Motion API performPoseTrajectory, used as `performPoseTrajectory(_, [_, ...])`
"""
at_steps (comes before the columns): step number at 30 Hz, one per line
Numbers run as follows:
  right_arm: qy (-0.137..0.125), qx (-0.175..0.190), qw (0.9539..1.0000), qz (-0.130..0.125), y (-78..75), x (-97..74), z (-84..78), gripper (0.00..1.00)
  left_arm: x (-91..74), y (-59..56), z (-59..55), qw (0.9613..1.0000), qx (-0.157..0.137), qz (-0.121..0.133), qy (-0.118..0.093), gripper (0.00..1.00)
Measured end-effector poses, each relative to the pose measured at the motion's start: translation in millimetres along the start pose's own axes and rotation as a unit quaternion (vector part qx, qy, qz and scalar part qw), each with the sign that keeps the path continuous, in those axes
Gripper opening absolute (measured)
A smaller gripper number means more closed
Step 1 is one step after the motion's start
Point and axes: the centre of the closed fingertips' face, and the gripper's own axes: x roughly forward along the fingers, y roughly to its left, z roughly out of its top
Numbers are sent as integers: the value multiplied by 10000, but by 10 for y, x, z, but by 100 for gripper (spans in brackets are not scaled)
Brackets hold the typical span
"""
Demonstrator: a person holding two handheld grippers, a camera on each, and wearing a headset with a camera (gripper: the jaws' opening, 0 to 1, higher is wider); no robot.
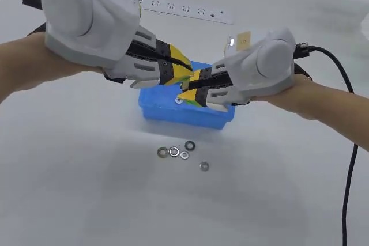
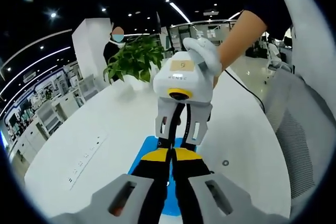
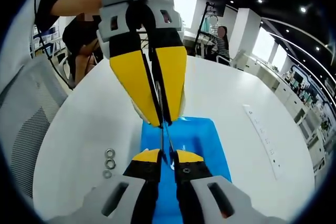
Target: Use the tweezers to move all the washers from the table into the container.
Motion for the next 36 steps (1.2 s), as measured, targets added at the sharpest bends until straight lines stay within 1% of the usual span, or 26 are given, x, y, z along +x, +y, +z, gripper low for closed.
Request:
performPoseTrajectory(3, [-5, -50, 10000, 15, 37, -10, 32, 11, 0, -23, 33, 10000, 24, -31, -9, 5])
performPoseTrajectory(7, [-5, -88, 10000, -2, 61, -29, 66, 11, -30, -35, 58, 10000, -32, -50, -17, 5])
performPoseTrajectory(10, [-15, -133, 9999, -69, 56, -55, 105, 11, -65, -11, 79, 9998, -148, -4, -98, 5])
performPoseTrajectory(11, [-12, -197, 9997, -120, 49, -66, 122, 11, -79, 11, 85, 9997, -178, 66, -141, 5])
performPoseTrajectory(12, [17, -235, 9996, -155, 43, -75, 126, 12, -90, 16, 88, 9995, -246, 72, -162, 5])
performPoseTrajectory(14, [16, -213, 9996, -165, 55, -95, 153, 12, -111, 27, 105, 9994, -269, 126, -204, 5])
performPoseTrajectory(17, [10, -237, 9995, -206, 69, -122, 181, 13, -135, 10, 130, 9993, -259, 140, -221, 5])
performPoseTrajectory(18, [25, -268, 9994, -224, 71, -131, 185, 14, -153, -7, 140, 9994, -239, 123, -225, 5])
performPoseTrajectory(19, [38, -303, 9992, -241, 77, -144, 192, 16, -178, -18, 165, 9992, -244, 120, -297, 5])
performPoseTrajectory(20, [58, -315, 9992, -254, 79, -156, 195, 17, -194, -34, 205, 9987, -261, 95, -421, 5])
performPoseTrajectory(21, [93, -325, 9991, -270, 83, -175, 193, 19, -218, -37, 212, 9986, -302, 119, -429, 5])
performPoseTrajectory(23, [106, -340, 9989, -299, 90, -213, 196, 21, -244, -50, 203, 9990, -208, 159, -376, 5])
performPoseTrajectory(26, [83, -262, 9991, -319, 116, -299, 207, 23, -304, -83, 195, 9991, -170, 184, -334, 5])
performPoseTrajectory(27, [86, -246, 9991, -324, 125, -319, 205, 23, -326, -94, 205, 9990, -163, 188, -363, 5])
performPoseTrajectory(28, [93, -206, 9992, -338, 143, -349, 200, 25, -360, -109, 249, 9983, -186, 215, -503, 5])
performPoseTrajectory(29, [91, -180, 9991, -362, 155, -370, 197, 25, -385, -123, 273, 9979, -181, 228, -579, 5])
performPoseTrajectory(32, [69, -154, 9984, -538, 176, -462, 185, 26, -457, -177, 286, 9976, -175, 290, -608, 5])
performPoseTrajectory(35, [-139, 159, 9970, -746, 219, -581, 182, 29, -525, -255, 275, 9974, -180, 343, -605, 5])
performPoseTrajectory(36, [-155, 194, 9967, -768, 226, -595, 179, 30, -542, -276, 274, 9973, -191, 353, -612, 5])
